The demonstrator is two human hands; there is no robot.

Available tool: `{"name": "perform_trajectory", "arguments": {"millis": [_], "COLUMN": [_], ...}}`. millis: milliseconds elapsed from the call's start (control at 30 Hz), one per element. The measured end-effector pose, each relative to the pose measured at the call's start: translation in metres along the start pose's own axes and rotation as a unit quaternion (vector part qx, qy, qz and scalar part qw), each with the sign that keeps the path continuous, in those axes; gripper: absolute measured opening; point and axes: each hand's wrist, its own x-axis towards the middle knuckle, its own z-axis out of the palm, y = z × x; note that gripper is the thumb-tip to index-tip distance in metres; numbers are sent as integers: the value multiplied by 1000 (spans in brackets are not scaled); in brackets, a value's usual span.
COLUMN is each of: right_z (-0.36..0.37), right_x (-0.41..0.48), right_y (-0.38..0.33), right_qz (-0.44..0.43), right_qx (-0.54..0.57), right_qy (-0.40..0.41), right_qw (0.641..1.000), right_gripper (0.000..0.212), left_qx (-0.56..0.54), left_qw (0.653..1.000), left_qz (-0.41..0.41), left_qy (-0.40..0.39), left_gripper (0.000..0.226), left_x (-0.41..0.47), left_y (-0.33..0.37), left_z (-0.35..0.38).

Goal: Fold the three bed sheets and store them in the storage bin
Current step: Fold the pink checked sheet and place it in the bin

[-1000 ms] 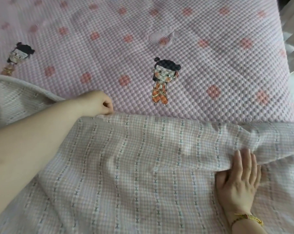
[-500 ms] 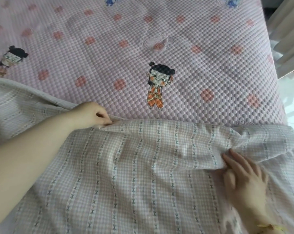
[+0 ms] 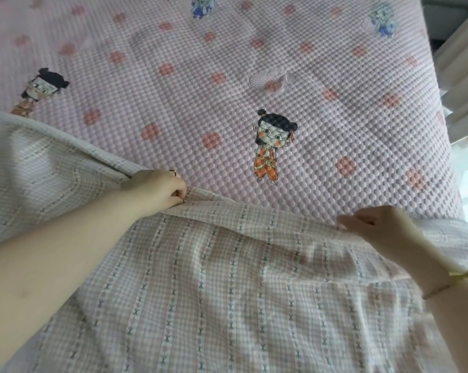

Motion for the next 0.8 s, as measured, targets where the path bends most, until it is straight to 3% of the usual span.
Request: {"name": "perform_trajectory", "arguments": {"millis": [133,233,333,467,567,600,700,733,800], "right_z": [11,13,12,4,-1,-2,-1,0,6], "right_x": [-9,-8,-7,-8,-5,-4,-3,-3,0], "right_y": [-1,-4,-7,-6,0,1,-3,-5,-8], "right_qz": [-21,-64,-71,-47,-38,-29,-19,-28,-43], "right_qx": [-109,-156,-167,-55,-48,-73,-120,-145,-208], "right_qy": [-95,-74,-57,-35,-83,-97,-131,-136,-120], "right_qw": [989,983,982,997,995,992,984,980,970], "right_gripper": [10,28,32,8,13,16,9,10,21], "left_qx": [-68,-79,-33,-17,-93,-141,-197,-177,-137], "left_qw": [994,988,990,995,984,981,980,982,990], "left_qz": [-4,-4,26,15,16,15,18,22,23], "left_qy": [89,132,135,99,149,132,-38,-62,-36], "left_gripper": [12,12,13,11,7,8,13,17,16], "left_x": [-4,0,16,37,41,39,28,26,26], "left_y": [0,-1,0,3,1,1,2,1,-1], "left_z": [-6,-21,-37,-37,-29,-29,-21,-16,-8]}}
